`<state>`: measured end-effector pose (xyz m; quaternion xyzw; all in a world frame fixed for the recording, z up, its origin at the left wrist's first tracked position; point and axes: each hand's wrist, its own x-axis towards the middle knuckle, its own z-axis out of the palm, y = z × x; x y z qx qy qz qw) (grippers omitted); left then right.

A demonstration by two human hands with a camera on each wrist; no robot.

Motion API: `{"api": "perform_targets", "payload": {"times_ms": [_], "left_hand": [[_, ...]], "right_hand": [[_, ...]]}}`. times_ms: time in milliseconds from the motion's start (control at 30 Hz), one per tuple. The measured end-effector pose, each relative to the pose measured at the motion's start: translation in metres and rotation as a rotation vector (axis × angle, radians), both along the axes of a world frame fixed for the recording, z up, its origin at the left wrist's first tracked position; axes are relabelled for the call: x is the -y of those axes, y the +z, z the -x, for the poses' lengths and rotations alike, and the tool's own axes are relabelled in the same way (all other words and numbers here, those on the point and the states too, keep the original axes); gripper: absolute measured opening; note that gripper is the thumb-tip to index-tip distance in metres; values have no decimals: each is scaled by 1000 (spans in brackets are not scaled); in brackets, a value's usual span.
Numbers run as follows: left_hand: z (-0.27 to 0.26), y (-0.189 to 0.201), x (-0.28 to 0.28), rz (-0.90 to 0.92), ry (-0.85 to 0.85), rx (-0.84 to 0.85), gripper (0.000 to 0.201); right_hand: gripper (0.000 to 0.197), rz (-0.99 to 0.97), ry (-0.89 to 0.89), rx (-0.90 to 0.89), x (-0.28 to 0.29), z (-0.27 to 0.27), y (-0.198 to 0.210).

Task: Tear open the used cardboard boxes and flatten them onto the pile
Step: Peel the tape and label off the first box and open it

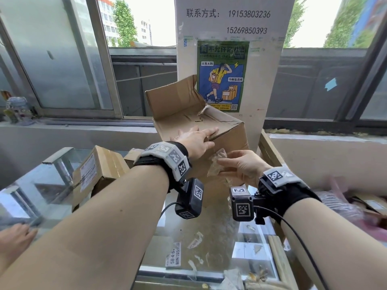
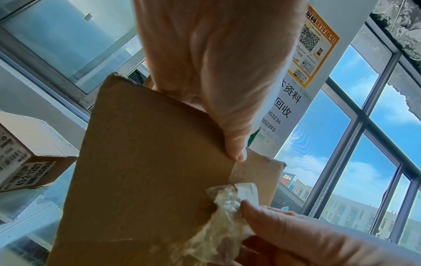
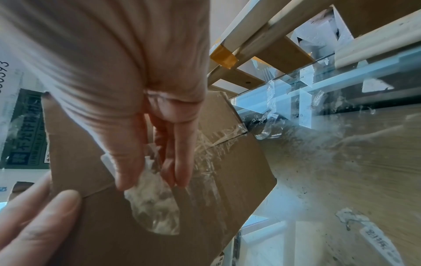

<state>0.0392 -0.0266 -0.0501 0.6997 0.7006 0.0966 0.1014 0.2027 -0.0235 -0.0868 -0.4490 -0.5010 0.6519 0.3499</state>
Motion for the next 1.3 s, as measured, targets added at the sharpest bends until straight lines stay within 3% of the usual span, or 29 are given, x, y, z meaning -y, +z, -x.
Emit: {"api": "perform_targets", "payload": {"times_ms": [200, 467, 567, 667, 833, 1167, 1300], "left_hand": [[-1, -1, -2, -10, 10, -7, 49], [-5, -2, -1, 2, 3, -23, 49], [-7, 0, -1, 14, -1, -21, 49], [-6, 1, -1, 13, 9, -17, 49], [-3, 1, 1, 3, 3, -8, 60], [-5, 2, 6, 13, 16, -10, 55], [-5, 3, 6, 21, 14, 1, 56]], "right_hand": [[37, -41, -84, 117, -1, 14, 6], [20, -72, 104, 547, -2, 16, 29], [24, -81, 106, 643, -2, 21, 36], [17, -83, 114, 675, -5, 22, 35], [29, -180, 146, 683, -3, 21, 34], [30, -268, 282, 905, 5, 12, 36], [29, -285, 293, 874, -1, 10, 27]]}}
